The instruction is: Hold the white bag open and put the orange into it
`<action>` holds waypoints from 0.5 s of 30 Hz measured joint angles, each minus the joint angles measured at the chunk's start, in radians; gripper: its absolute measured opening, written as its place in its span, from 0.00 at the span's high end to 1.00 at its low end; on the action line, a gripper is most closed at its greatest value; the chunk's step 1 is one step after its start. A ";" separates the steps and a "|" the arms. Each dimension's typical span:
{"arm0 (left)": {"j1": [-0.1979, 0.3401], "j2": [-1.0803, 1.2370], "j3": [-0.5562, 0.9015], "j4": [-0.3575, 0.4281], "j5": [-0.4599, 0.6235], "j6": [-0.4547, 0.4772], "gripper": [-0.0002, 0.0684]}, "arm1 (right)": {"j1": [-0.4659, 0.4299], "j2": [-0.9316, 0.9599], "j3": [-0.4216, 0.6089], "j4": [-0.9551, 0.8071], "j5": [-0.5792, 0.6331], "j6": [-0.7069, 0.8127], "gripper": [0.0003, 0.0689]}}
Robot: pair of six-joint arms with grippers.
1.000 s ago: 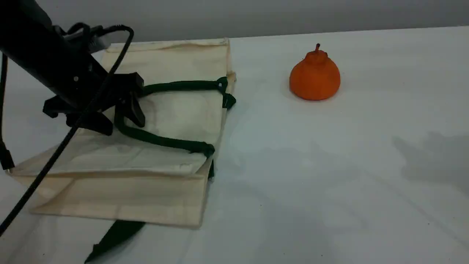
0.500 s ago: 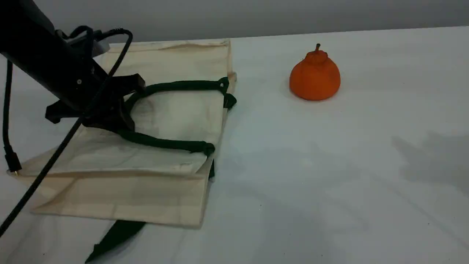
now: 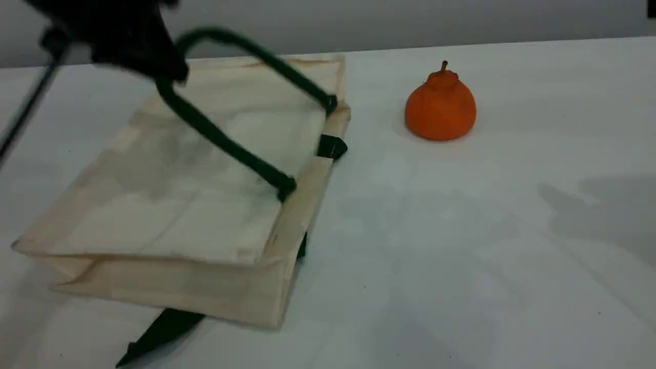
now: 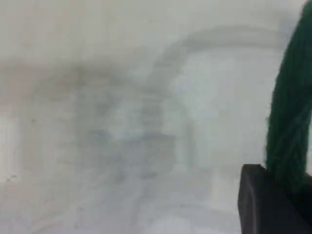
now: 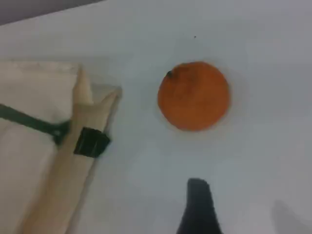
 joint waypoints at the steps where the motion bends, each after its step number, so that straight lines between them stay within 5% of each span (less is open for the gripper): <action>1: 0.000 -0.032 -0.011 0.000 0.031 0.002 0.89 | 0.000 0.012 0.000 0.035 -0.001 -0.034 0.28; 15: -0.001 -0.251 -0.047 0.019 0.271 0.005 0.89 | 0.000 0.170 0.001 0.570 0.072 -0.592 0.28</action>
